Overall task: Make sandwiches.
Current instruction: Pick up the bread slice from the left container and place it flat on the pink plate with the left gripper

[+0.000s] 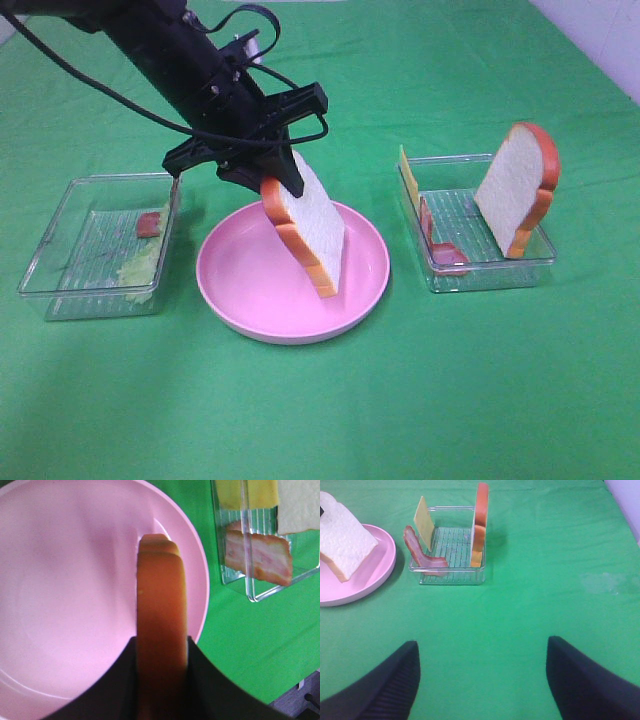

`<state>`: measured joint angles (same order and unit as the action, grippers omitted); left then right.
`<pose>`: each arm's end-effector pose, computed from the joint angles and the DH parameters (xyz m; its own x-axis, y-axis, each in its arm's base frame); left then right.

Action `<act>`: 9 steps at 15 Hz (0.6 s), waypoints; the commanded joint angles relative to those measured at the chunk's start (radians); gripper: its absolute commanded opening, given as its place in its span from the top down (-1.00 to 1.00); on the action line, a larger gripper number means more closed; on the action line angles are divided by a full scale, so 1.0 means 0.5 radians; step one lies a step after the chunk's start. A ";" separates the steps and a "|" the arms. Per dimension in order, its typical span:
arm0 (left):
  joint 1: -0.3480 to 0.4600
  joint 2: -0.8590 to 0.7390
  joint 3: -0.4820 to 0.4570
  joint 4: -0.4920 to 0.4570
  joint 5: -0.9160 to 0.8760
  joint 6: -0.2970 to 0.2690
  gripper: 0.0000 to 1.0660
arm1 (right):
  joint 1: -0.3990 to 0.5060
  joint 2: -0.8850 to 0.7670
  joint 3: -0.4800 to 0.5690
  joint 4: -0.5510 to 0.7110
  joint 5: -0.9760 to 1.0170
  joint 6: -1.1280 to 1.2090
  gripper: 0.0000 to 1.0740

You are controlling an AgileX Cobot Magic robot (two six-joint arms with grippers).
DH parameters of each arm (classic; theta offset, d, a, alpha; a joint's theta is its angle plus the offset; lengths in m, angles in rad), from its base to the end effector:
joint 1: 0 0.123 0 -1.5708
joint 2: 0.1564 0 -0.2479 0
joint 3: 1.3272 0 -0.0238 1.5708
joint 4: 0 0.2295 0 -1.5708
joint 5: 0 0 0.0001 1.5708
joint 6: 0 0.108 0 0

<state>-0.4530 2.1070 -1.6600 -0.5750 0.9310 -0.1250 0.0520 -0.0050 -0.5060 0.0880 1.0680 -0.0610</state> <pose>0.3535 -0.2245 0.1645 -0.9925 0.0085 -0.1216 0.0719 0.8460 -0.5283 0.0268 0.0097 0.2606 -0.4483 -0.0418 -0.8929 -0.1288 0.9915 0.0182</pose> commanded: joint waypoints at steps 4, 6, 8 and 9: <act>-0.010 0.090 0.012 -0.096 -0.106 -0.032 1.00 | -0.010 -0.030 0.004 0.000 -0.018 -0.016 -0.27; -0.010 0.128 0.012 -0.164 -0.118 0.040 1.00 | -0.010 -0.030 0.004 0.000 -0.018 -0.016 -0.27; -0.010 0.156 0.012 -0.258 -0.124 0.148 1.00 | -0.010 -0.030 0.004 0.000 -0.018 -0.016 -0.27; -0.010 0.166 0.012 -0.290 -0.124 0.166 1.00 | -0.010 -0.030 0.004 0.000 -0.018 -0.016 -0.27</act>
<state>-0.4530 2.1840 -1.6600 -0.6990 0.8770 -0.0530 0.0520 -0.0050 -0.5060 0.0880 1.0680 -0.0610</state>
